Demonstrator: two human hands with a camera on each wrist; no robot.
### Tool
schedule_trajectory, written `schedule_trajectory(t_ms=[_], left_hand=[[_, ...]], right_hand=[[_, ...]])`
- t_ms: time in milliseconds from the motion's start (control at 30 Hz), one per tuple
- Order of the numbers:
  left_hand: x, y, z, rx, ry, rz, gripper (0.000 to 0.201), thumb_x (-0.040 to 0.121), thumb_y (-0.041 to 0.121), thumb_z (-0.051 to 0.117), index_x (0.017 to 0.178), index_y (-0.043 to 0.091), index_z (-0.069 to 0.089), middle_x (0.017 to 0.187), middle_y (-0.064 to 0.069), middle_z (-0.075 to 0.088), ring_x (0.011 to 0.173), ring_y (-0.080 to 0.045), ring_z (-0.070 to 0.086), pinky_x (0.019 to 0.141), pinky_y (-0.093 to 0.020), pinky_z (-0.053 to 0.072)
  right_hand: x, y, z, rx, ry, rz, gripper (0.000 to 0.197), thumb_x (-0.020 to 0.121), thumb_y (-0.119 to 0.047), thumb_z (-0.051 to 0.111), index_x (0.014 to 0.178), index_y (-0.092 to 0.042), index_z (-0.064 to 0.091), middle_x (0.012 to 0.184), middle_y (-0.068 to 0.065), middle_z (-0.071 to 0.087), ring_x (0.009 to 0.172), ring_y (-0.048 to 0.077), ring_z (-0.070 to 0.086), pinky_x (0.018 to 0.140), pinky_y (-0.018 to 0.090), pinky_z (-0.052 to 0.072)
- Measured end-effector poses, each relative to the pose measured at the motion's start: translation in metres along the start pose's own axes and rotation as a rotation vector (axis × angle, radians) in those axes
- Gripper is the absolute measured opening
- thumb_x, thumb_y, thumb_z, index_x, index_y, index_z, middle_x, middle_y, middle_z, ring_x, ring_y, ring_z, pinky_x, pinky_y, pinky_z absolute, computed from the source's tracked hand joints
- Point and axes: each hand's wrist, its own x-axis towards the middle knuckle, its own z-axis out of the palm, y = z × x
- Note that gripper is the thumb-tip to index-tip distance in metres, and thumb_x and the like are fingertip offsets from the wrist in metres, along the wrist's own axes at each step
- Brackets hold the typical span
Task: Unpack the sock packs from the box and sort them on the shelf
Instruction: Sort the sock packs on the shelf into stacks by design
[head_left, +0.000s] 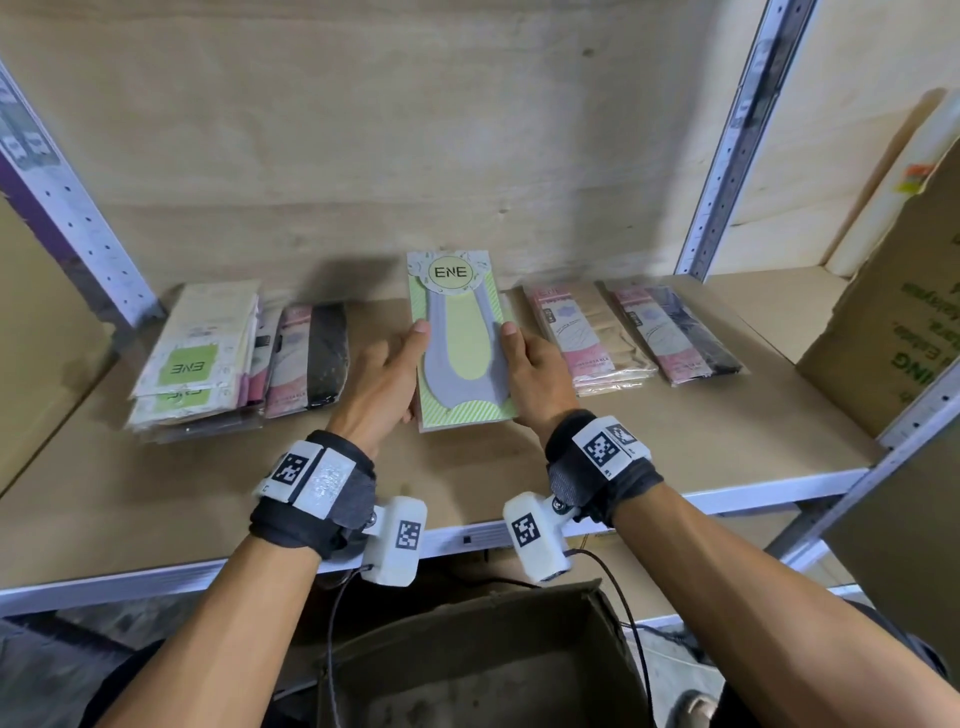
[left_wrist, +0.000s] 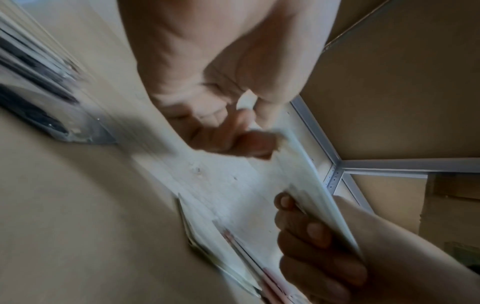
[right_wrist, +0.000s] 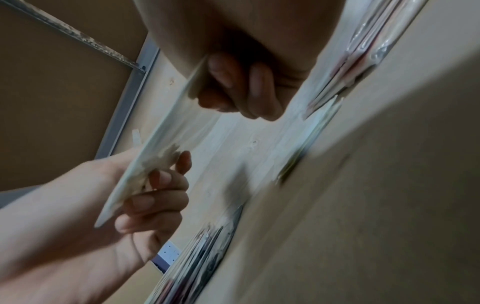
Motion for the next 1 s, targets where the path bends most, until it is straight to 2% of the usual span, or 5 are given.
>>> schedule_trajectory(t_ms=[300, 433, 633, 767, 1000], left_hand=[[0.005, -0.006, -0.004, 0.003, 0.089, 0.027, 0.066, 0.096, 0.065, 0.039, 0.078, 0.006, 0.060, 0.055, -0.007, 0.056, 0.045, -0.016, 0.054, 0.044, -0.019, 0.040], [0.011, -0.007, -0.006, 0.051, 0.200, 0.151, 0.061, 0.094, 0.058, 0.032, 0.088, 0.005, 0.061, 0.084, -0.015, 0.057, 0.079, -0.017, 0.050, 0.072, -0.034, 0.038], [0.009, -0.003, -0.002, -0.205, 0.147, 0.023, 0.044, 0.095, 0.058, 0.045, 0.092, 0.020, 0.064, 0.092, -0.001, 0.067, 0.083, -0.022, 0.067, 0.077, -0.041, 0.056], [0.008, 0.002, -0.016, -0.201, -0.108, -0.021, 0.045, 0.094, 0.051, 0.061, 0.091, 0.007, 0.064, 0.063, -0.001, 0.057, 0.047, -0.011, 0.054, 0.042, -0.020, 0.040], [0.004, 0.004, -0.019, -0.109, -0.432, -0.043, 0.057, 0.085, 0.009, 0.077, 0.137, 0.013, 0.055, 0.091, -0.008, 0.065, 0.073, -0.013, 0.060, 0.069, -0.024, 0.051]], right_hand=[[-0.004, -0.003, -0.002, 0.045, -0.116, -0.043, 0.041, 0.104, -0.035, 0.043, 0.068, -0.025, 0.060, 0.069, -0.004, 0.057, 0.072, 0.020, 0.053, 0.073, 0.035, 0.042], [-0.006, -0.001, 0.002, 0.120, -0.187, -0.056, 0.048, 0.105, -0.030, 0.041, 0.093, 0.014, 0.055, 0.088, 0.033, 0.061, 0.077, 0.033, 0.054, 0.082, 0.040, 0.046], [-0.006, -0.002, 0.005, 0.187, -0.145, -0.014, 0.047, 0.105, -0.034, 0.041, 0.109, 0.008, 0.063, 0.112, 0.032, 0.064, 0.107, 0.046, 0.059, 0.099, 0.057, 0.045], [0.002, 0.002, -0.004, 0.086, -0.083, -0.029, 0.050, 0.104, -0.040, 0.040, 0.105, 0.005, 0.063, 0.107, 0.026, 0.068, 0.103, 0.042, 0.062, 0.093, 0.051, 0.050], [0.026, 0.006, -0.018, -0.077, -0.113, 0.006, 0.051, 0.103, -0.042, 0.043, 0.104, 0.005, 0.064, 0.088, 0.018, 0.064, 0.081, 0.031, 0.060, 0.071, 0.041, 0.050]])
